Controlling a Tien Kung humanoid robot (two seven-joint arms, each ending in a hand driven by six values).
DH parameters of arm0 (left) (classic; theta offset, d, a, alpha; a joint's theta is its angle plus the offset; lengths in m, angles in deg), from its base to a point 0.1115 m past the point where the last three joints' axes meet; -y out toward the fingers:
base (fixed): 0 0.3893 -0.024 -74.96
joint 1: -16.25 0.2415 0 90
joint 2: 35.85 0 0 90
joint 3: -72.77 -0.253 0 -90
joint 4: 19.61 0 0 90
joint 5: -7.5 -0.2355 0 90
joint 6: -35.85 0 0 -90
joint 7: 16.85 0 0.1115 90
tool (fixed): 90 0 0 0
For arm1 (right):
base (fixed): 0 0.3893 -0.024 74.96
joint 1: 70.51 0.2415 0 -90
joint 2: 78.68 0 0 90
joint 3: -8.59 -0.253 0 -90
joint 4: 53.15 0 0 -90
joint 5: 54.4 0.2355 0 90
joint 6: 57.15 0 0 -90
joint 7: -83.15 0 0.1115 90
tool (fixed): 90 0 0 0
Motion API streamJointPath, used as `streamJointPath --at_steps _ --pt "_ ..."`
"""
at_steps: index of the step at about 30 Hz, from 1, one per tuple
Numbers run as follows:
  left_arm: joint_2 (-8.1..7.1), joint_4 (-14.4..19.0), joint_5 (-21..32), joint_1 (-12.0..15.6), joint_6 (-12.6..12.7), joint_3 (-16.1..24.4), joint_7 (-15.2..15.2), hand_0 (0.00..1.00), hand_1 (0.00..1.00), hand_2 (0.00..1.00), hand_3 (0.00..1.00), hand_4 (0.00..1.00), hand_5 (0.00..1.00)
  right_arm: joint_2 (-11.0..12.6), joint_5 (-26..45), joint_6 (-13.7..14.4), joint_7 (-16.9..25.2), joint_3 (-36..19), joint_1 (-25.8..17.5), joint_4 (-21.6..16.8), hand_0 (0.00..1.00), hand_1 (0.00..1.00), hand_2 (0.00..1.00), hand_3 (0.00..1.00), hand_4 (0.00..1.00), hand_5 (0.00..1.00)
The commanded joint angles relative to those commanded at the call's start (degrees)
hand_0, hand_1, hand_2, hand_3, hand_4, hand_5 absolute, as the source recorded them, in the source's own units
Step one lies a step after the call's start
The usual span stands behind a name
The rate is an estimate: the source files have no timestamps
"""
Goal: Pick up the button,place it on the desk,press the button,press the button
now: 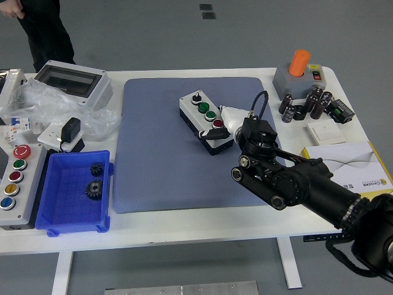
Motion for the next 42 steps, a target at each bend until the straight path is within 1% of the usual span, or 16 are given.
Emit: streamJointPath --at_steps 1,2,7,8,13,14,19,20,25,26,31,32,35,37,38,42 --pt "-0.02 0.0 0.0 0.0 0.0 0.0 0.0 0.651 0.583 0.559 0.578 0.53 0.112 0.0 -0.1 0.1 0.0 0.4 0.0 0.0 0.578 0.721 0.908 0.998 0.969 0.641" --pt "-0.03 0.0 0.0 0.0 0.0 0.0 -0.1 0.654 0.585 0.559 0.579 0.53 0.109 0.0 -0.1 0.3 0.0 0.7 0.1 0.1 0.478 0.612 0.732 0.998 0.922 0.53" --pt "-0.03 0.0 0.0 0.0 0.1 0.1 -0.5 0.654 0.585 0.559 0.579 0.53 0.109 0.0 -0.8 0.8 0.0 1.9 0.2 -0.2 0.478 0.612 0.732 0.998 0.922 0.53" --pt "-0.02 0.0 0.0 0.0 0.1 0.1 -0.6 0.655 0.588 0.559 0.58 0.53 0.109 0.0 -1.0 0.8 0.0 2.0 0.2 -0.3 0.252 0.47 0.586 0.998 0.791 0.314" --pt "-0.04 0.0 0.1 0.0 0.1 0.1 -0.9 0.655 0.588 0.559 0.58 0.53 0.109 0.0 -2.7 1.7 0.0 2.6 0.2 -0.8 0.252 0.47 0.586 0.998 0.791 0.314" --pt "-0.06 0.0 0.1 0.0 0.1 0.1 -0.9 0.656 0.59 0.558 0.579 0.531 0.109 0.0 -3.0 1.9 0.0 2.7 0.2 -0.9 0.179 0.407 0.473 0.882 0.654 0.233" --pt "-0.12 0.0 0.4 0.1 0.2 0.1 -1.3 0.656 0.59 0.558 0.579 0.531 0.109 0.0 -3.7 2.1 0.0 3.8 0.2 -1.6 0.179 0.407 0.473 0.882 0.654 0.233" --pt "-0.1 0.0 0.4 0.1 0.2 0.2 -1.3 0.655 0.595 0.556 0.58 0.53 0.109 0.0 -3.9 2.1 0.0 4.0 0.2 -1.7 0.215 0.383 0.405 0.648 0.521 0.224" --pt "-0.05 0.0 0.7 0.3 0.2 0.0 -1.4 0.655 0.595 0.556 0.58 0.53 0.109 0.0 -4.4 1.6 0.0 5.3 0.1 -2.4 0.215 0.383 0.405 0.648 0.521 0.224" --pt "-0.05 0.0 0.7 0.3 0.1 0.0 -1.4 0.655 0.601 0.557 0.583 0.528 0.114 0.0 -4.4 1.5 0.0 5.5 0.1 -2.5 0.212 0.376 0.368 0.588 0.44 0.024" --pt "-0.09 0.0 0.9 0.3 0.2 0.0 -1.6 0.655 0.601 0.557 0.583 0.528 0.114 0.5 -4.9 1.0 0.0 7.1 0.6 -4.2 0.212 0.376 0.368 0.588 0.44 0.024" --pt "-0.1 0.0 1.0 0.3 0.2 0.0 -1.6 0.656 0.602 0.558 0.585 0.528 0.115 1.0 -5.1 1.1 0.0 7.5 0.8 -4.9 0.195 0.365 0.355 0.54 0.439 0.002" --pt "-0.11 0.0 1.1 0.3 0.2 -0.1 -1.7 0.656 0.602 0.558 0.585 0.528 0.115 2.6 -5.3 1.3 0.0 8.6 1.4 -7.1 0.195 0.365 0.355 0.54 0.439 0.002" --pt "-0.13 0.0 1.4 0.3 0.3 -0.2 -1.8 0.656 0.602 0.558 0.585 0.528 0.115 4.3 -5.2 1.5 0.0 9.7 2.1 -9.3 0.195 0.365 0.355 0.54 0.439 0.002" --pt "-0.15 0.0 1.5 0.3 0.3 -0.3 -1.8 0.656 0.607 0.558 0.586 0.527 0.118 5.2 -5.3 1.6 0.0 10.2 2.5 -10.4 0.203 0.365 0.355 0.54 0.36 0.002" --pt "-0.24 0.0 2.0 0.4 0.4 -0.5 -1.8 0.656 0.607 0.558 0.586 0.527 0.118 9.1 -5.7 1.8 0.0 12.1 4.4 -14.8 0.203 0.365 0.355 0.54 0.36 0.002"
